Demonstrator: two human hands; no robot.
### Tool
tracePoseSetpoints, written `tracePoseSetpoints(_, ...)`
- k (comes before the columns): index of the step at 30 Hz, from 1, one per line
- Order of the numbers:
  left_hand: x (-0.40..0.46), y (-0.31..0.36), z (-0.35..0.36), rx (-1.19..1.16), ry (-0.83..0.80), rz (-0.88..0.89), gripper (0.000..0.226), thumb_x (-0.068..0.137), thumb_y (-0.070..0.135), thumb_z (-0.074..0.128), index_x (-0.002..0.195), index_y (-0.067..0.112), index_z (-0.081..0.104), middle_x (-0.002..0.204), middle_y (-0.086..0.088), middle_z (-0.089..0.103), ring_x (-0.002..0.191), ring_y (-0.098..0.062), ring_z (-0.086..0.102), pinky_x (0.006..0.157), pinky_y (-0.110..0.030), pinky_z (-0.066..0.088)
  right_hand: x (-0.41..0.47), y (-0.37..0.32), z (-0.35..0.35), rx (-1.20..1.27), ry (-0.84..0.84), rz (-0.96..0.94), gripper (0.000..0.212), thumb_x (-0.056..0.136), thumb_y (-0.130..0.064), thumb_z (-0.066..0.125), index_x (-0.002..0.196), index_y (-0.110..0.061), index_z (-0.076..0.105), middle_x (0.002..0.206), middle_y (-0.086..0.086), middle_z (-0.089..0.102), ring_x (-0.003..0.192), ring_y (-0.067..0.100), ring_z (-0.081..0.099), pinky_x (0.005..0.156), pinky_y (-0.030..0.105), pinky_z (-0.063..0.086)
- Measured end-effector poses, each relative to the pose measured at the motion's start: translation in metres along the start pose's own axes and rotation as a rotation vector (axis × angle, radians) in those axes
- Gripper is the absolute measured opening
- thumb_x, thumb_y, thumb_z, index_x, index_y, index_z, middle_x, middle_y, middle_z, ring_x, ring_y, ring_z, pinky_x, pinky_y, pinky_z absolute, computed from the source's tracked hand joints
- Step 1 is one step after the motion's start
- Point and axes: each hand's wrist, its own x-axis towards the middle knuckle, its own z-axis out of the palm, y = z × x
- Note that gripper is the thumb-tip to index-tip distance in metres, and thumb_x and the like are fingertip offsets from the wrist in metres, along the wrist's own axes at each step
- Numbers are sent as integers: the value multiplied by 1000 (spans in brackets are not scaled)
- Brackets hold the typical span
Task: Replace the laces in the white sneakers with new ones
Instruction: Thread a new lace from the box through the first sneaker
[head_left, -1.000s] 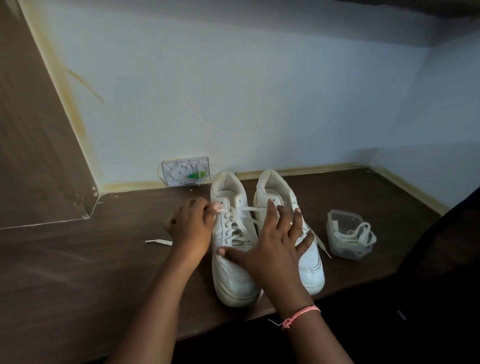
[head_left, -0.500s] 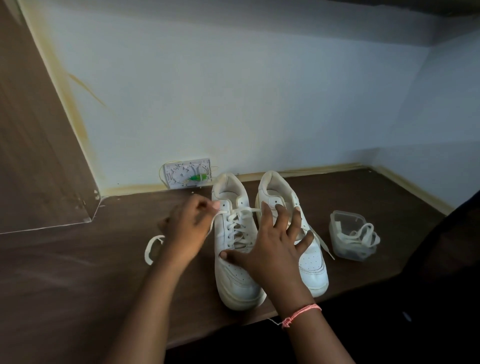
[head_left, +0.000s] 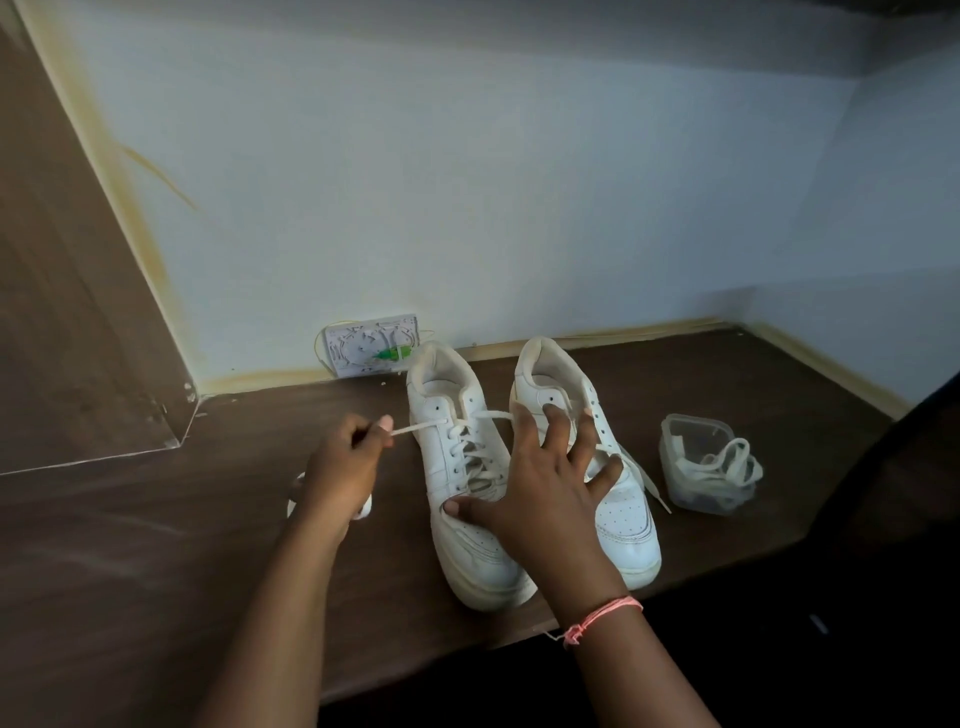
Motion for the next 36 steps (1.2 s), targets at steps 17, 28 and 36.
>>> tracePoseSetpoints(17, -4, -27, -85, 223, 229, 37, 18, 82, 18, 77, 74, 25, 63, 85, 1, 70, 83, -22, 65, 80, -35, 51, -4, -6, -1, -3, 2, -1, 117, 67, -69, 72, 152, -26, 2, 157, 6, 7, 146, 33, -9, 112, 66, 2)
tracePoseSetpoints(28, -21, -21, -56, 444, 102, -65, 25, 67, 21, 90, 69, 21, 64, 80, 9, 54, 71, -11, 56, 65, -20, 46, -15, -22, -6, -149, 119, -59, 103, 72, -64, 70, 147, -26, 9, 140, 2, 38, 135, 29, 26, 109, 62, 15)
tracePoseSetpoints(36, -15, -16, -45, 463, 167, -85, 43, 63, 17, 90, 82, 23, 53, 107, -2, 65, 105, -26, 60, 87, -35, 44, -19, -20, -11, -135, 37, -50, 116, 67, -79, 61, 149, -21, 2, 129, 4, 56, 131, 29, 33, 106, 56, 17)
